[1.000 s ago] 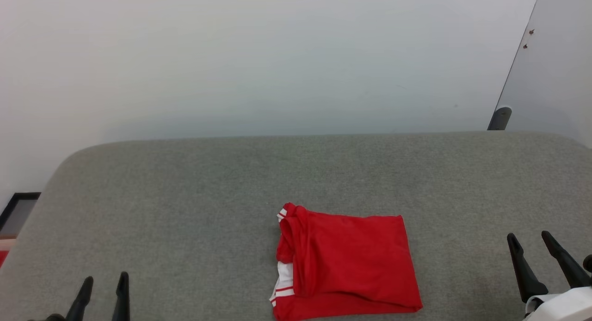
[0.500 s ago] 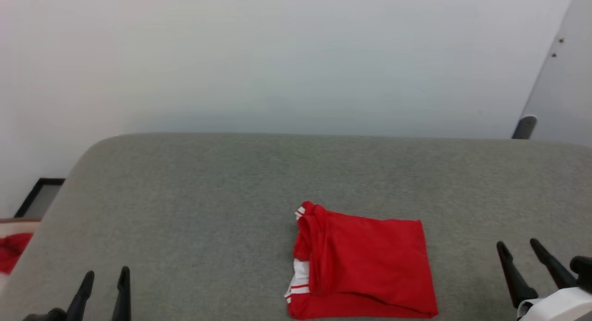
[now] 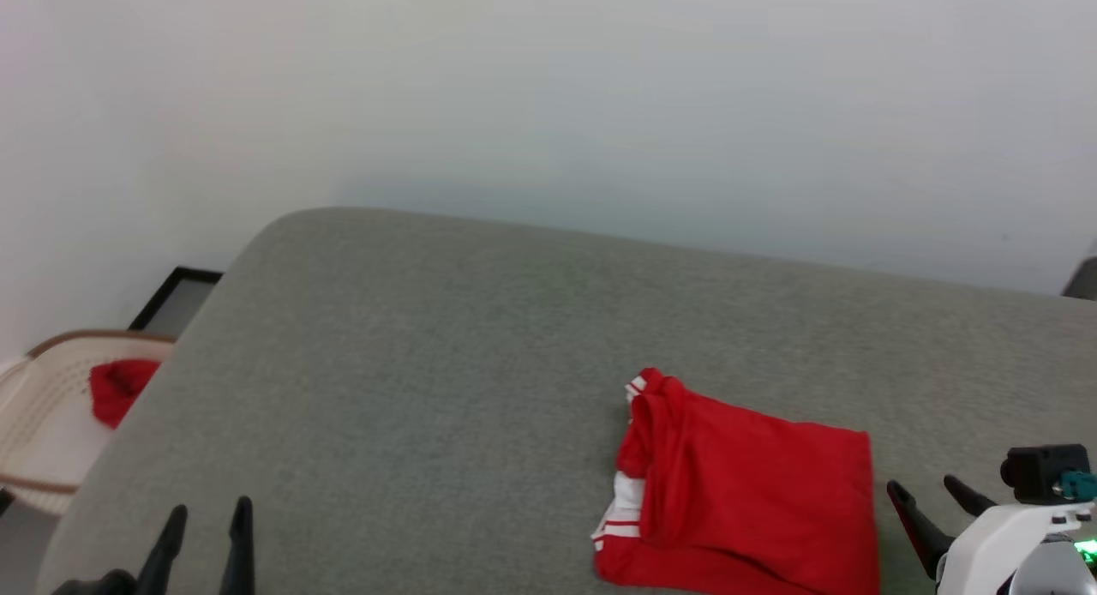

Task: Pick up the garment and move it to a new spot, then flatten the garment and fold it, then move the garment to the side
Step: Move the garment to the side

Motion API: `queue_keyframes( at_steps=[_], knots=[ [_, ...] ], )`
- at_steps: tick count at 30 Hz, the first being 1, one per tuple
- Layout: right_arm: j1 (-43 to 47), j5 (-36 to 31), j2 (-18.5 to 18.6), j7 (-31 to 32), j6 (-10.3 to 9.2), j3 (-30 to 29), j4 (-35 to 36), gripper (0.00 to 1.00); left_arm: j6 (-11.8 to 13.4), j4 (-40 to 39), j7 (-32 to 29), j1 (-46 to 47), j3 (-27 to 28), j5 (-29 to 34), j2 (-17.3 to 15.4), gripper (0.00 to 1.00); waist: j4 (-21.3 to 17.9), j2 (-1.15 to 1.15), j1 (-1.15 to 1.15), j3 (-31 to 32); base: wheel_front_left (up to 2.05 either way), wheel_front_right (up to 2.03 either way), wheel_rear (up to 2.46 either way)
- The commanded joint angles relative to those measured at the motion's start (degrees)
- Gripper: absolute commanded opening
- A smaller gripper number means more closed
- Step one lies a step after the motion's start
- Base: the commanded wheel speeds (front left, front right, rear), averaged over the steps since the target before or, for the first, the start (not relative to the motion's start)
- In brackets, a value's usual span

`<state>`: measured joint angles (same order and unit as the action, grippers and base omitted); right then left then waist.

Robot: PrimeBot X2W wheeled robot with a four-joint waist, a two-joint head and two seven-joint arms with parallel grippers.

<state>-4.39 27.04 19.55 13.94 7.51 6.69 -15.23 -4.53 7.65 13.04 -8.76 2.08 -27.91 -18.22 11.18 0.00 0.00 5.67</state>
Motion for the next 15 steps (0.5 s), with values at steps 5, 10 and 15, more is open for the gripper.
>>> queue_keyframes(
  at_steps=[5,10,15],
  knots=[
    [-2.5,-0.4,-0.2,7.9,-0.04,-0.9,-2.9,1.0,0.1,-0.3,-0.1,-0.2,-0.9,-0.2,0.4,1.0,4.5,0.0,0.0,-1.9,0.0,0.0,0.0],
    [-4.2,-1.4,-0.8,14.6,-0.04,-2.4,-4.8,1.0,0.0,0.2,0.2,0.8,-1.8,-0.2,1.0,1.0,6.9,0.0,0.0,-4.1,0.0,0.0,0.0],
    [-6.6,-3.1,-1.7,20.8,-0.04,-3.4,-6.1,1.0,-0.2,0.9,0.6,2.2,-2.4,-0.5,2.0,1.0,8.3,0.0,0.0,-7.0,0.0,0.0,0.0]
  ],
)
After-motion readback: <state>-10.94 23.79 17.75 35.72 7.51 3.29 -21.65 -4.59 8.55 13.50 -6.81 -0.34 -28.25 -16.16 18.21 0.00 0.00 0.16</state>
